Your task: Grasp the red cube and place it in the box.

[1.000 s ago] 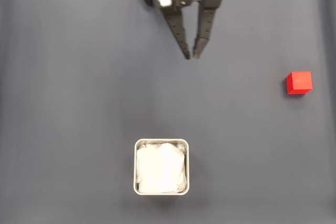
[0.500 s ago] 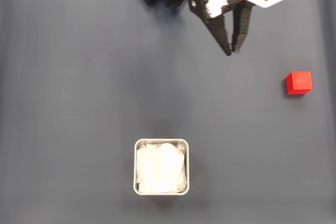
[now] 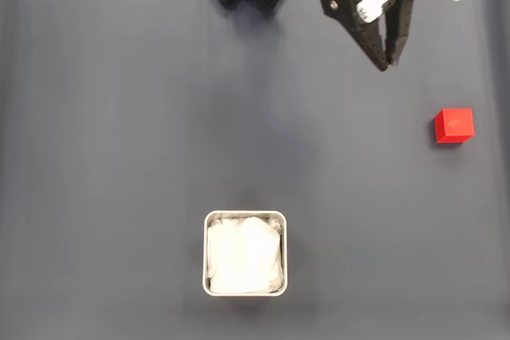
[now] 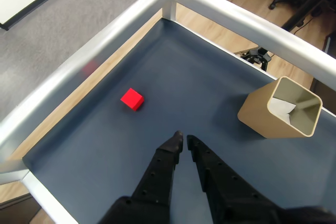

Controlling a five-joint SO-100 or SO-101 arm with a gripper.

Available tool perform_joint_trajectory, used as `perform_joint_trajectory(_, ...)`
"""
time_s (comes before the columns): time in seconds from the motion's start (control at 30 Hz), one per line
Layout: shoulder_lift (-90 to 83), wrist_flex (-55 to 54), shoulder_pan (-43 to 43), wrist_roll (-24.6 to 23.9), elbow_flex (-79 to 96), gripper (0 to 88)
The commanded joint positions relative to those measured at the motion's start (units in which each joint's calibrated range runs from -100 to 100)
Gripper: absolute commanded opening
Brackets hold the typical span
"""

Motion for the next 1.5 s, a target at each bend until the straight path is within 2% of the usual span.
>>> perform_joint_trajectory(0.0, 0.2, -1.5, -2.0, -0.2, -1.5, 1.3)
perform_joint_trajectory(0.5, 2.3, -5.7, -8.6, 0.1, -0.1, 18.5)
perform_joint_trajectory(0.8, 3.1, -11.3, -9.7, 1.0, 3.4, 28.7)
perform_joint_trajectory(1.47, 12.7, -22.4, -8.2, 2.6, 8.0, 35.3)
